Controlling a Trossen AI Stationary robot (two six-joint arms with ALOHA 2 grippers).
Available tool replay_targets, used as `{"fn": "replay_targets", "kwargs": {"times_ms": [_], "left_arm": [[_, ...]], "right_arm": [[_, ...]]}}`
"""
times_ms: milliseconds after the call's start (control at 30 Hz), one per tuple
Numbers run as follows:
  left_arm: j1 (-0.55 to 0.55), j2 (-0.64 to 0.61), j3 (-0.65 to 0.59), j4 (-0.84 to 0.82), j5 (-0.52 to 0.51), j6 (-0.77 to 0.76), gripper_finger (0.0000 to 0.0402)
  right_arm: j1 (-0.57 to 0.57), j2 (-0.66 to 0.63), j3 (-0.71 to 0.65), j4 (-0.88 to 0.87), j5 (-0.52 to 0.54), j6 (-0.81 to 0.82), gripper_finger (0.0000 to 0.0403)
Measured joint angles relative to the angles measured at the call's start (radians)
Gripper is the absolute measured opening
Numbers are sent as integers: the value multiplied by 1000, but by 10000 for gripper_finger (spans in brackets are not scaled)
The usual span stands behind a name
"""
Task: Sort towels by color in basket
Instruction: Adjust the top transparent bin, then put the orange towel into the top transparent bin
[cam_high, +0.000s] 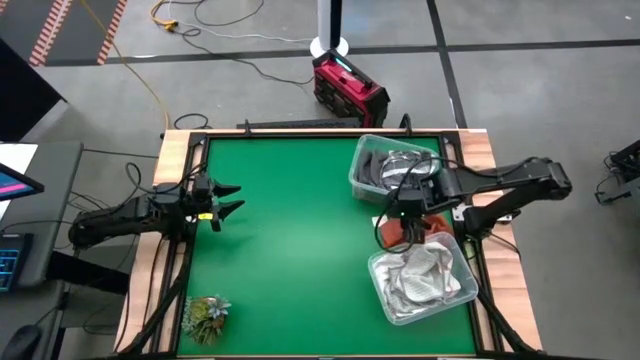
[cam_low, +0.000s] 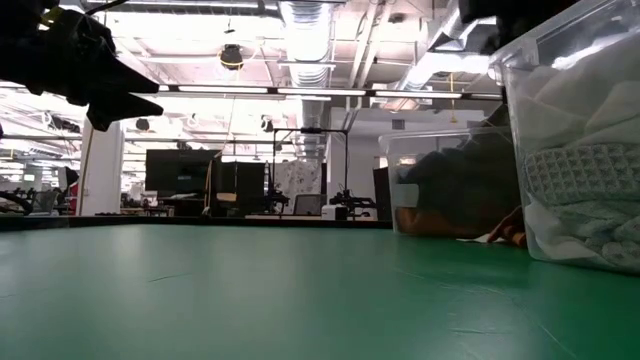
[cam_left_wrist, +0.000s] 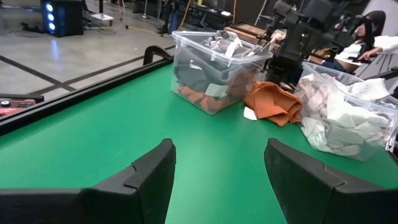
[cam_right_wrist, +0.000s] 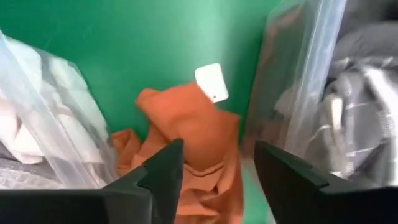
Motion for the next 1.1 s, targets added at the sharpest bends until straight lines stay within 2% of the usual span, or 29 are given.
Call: {"fn": "replay_targets", "kwargs": {"times_ms": [233,433,600,733,867,967,1033,1100], "left_arm": [[0,0,0,0,0,-1,235],[0,0,0,0,-2,0,235],[0,0,0,0,-2,0,235],[0,0,0,-1,-2,-1,235],[0,0,0,-2,4,-19,235],[0,0,0,-2,5,-33,235],[0,0,0,-1,6,-43,235],[0,0,0,2,7,-47,235]], "right_arm": [[-82,-51,-117,-25,-9,-35,179],[-208,-72,-181,-14,-6,-129,151],[-308,-70,-237,67,7,-274,138],[-372,-51,-243,93,-5,-281,137],[-363,-58,-199,56,-54,-140,137],[-335,-58,-158,13,-68,186,137],[-324,-52,-139,-38,-115,437,137],[-316,-50,-140,-82,-202,546,142]]}}
